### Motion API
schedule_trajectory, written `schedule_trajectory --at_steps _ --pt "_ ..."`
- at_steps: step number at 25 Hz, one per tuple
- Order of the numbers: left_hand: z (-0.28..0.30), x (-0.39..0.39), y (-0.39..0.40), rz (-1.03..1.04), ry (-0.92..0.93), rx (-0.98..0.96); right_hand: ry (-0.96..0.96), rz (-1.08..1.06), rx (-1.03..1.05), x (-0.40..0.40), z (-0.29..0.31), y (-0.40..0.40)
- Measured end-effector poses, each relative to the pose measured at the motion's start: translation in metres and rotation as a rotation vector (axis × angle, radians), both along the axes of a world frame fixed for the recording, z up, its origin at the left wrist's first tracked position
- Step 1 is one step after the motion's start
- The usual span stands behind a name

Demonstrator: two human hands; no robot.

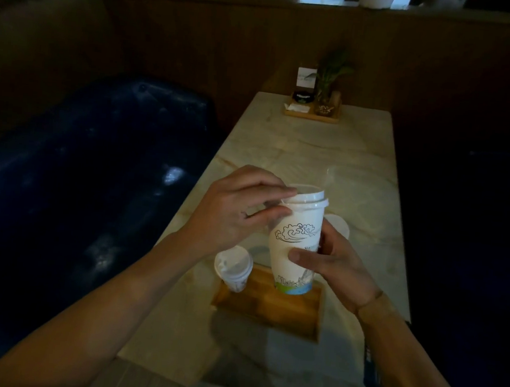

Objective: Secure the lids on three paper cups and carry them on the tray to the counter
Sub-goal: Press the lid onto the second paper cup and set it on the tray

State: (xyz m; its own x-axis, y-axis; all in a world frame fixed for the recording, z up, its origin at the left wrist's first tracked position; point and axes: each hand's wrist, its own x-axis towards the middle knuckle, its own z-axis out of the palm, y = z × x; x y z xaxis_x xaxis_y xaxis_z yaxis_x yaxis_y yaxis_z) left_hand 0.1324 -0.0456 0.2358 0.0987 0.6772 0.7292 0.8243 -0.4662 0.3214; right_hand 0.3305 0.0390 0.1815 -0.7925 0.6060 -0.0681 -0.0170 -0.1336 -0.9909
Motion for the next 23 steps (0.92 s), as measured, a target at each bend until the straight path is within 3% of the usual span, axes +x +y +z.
schedule_trajectory --at_steps 9,16,23 --pt "-0.01 0.002 0.015 0.156 0.124 0.003 -0.157 -0.314 0.345 -0.023 -0.01 -0.008" --pt "-0.007 -0.004 0.012 0.015 -0.092 -0.186 -0.093 -0.227 0.151 -0.015 -0.014 -0.004" --pt "-0.002 -0.008 0.006 -0.147 -0.166 -0.292 -0.022 -0.024 0.036 -0.003 -0.009 0.005"
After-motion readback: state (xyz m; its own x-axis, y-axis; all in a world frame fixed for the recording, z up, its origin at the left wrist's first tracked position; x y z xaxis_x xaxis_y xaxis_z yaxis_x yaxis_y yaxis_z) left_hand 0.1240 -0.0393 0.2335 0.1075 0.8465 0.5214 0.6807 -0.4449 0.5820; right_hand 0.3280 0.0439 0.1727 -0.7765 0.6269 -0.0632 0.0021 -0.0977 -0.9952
